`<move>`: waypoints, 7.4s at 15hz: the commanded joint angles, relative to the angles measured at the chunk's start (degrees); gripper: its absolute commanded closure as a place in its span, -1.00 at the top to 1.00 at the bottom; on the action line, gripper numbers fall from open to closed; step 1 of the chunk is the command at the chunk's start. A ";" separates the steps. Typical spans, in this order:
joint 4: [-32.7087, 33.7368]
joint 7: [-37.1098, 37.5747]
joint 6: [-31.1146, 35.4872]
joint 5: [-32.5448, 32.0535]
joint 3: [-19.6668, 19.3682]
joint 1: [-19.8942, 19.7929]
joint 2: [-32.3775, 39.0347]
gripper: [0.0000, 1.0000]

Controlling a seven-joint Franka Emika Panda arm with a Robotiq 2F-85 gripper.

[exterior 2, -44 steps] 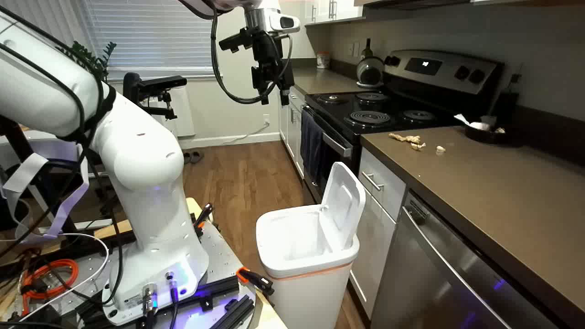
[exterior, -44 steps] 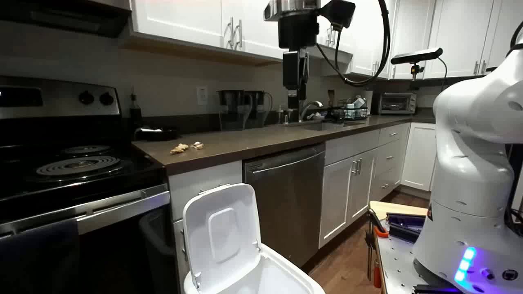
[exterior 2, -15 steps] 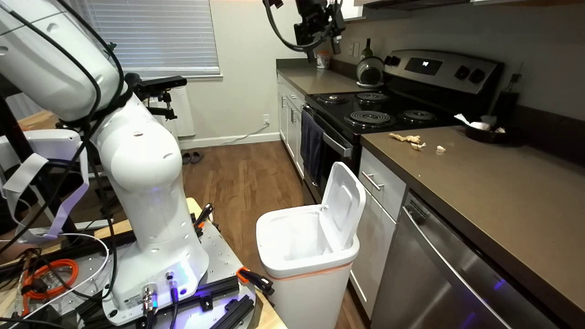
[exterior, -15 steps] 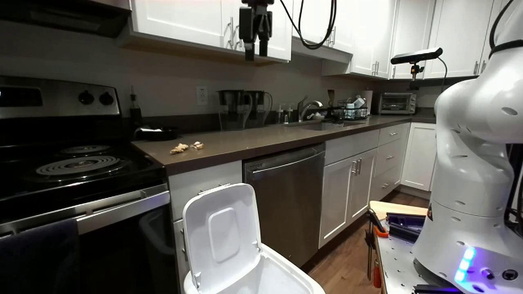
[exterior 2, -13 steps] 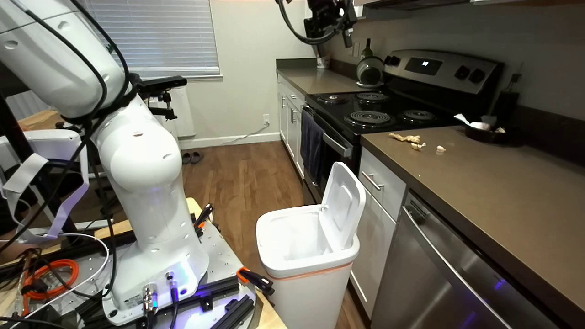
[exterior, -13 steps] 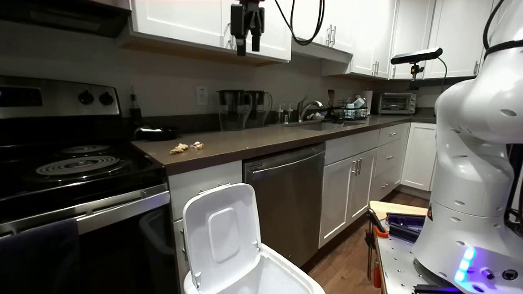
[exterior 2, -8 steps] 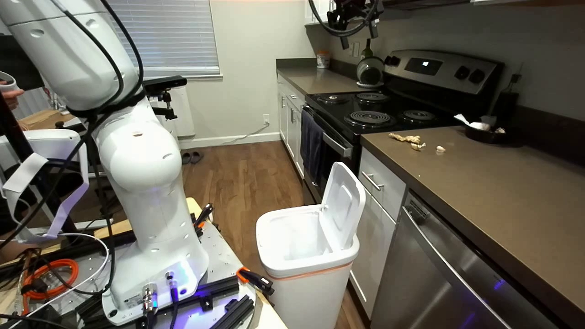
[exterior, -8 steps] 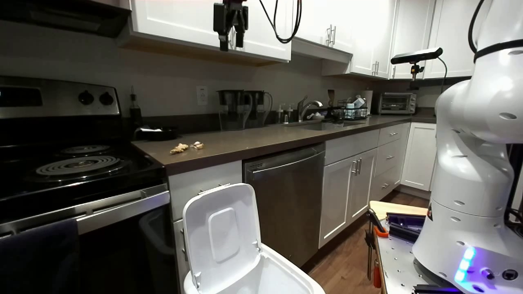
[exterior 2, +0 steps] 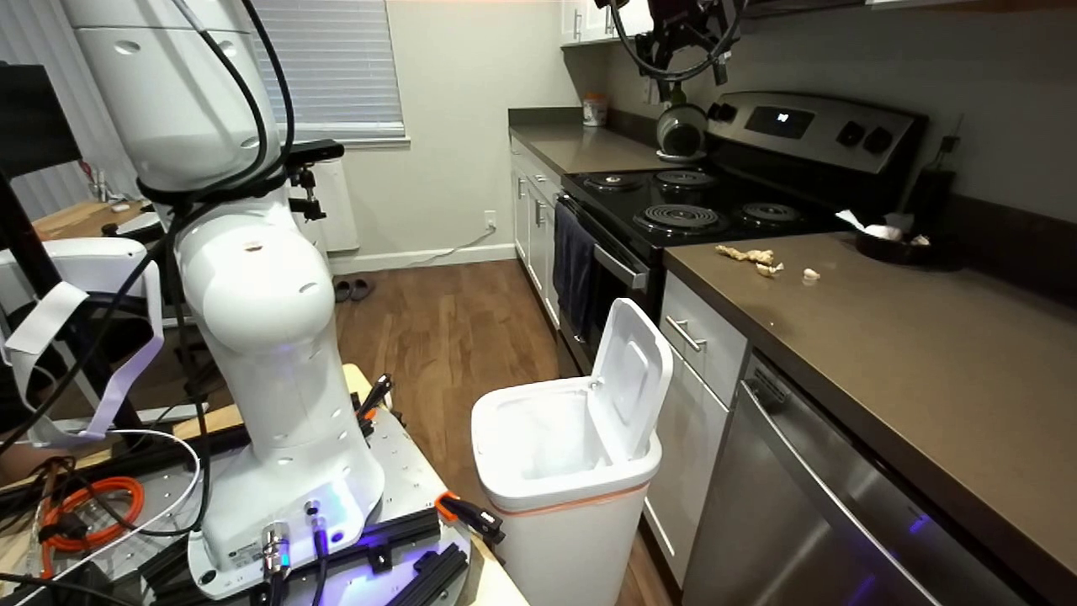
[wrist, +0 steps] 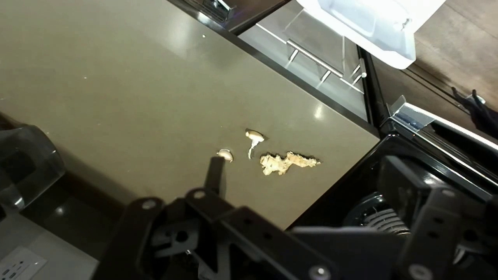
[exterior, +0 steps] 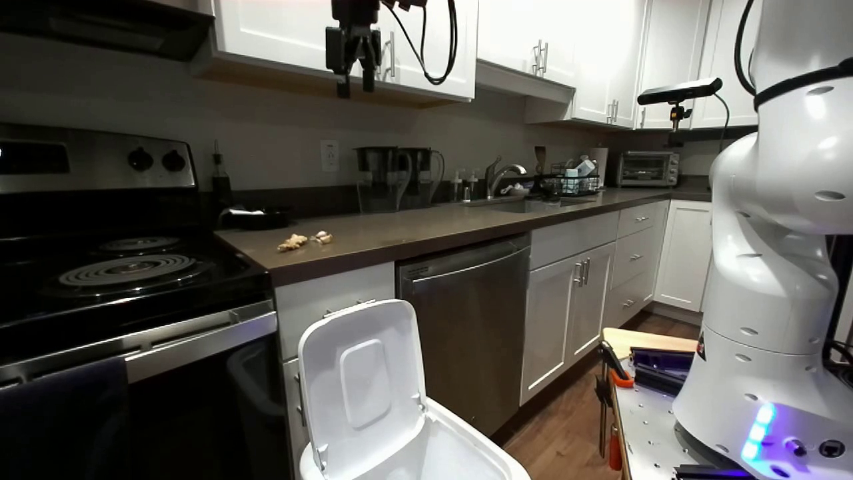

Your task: Take on object from the counter and throw it in the white bin

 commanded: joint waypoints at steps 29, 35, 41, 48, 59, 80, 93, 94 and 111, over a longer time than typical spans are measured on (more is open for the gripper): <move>39.02 2.49 -3.15 9.98 -4.84 -6.04 37.62 1.00; 40.04 3.21 5.24 10.63 -4.45 -6.62 42.33 1.00; 38.01 3.39 5.50 9.90 -4.70 -6.02 43.18 1.00; 37.63 2.21 7.22 11.25 -3.04 -6.96 46.02 1.00; 39.35 1.41 9.07 13.36 -3.50 -9.19 51.46 -0.17; 39.63 1.61 4.31 17.62 -2.51 -9.65 52.27 -0.88; 22.09 6.07 5.65 16.67 -2.54 -5.19 40.11 -0.86; 20.00 6.61 6.57 16.99 -3.00 -4.32 38.70 -0.86; -28.41 18.48 19.49 15.25 -2.85 3.74 6.67 -0.86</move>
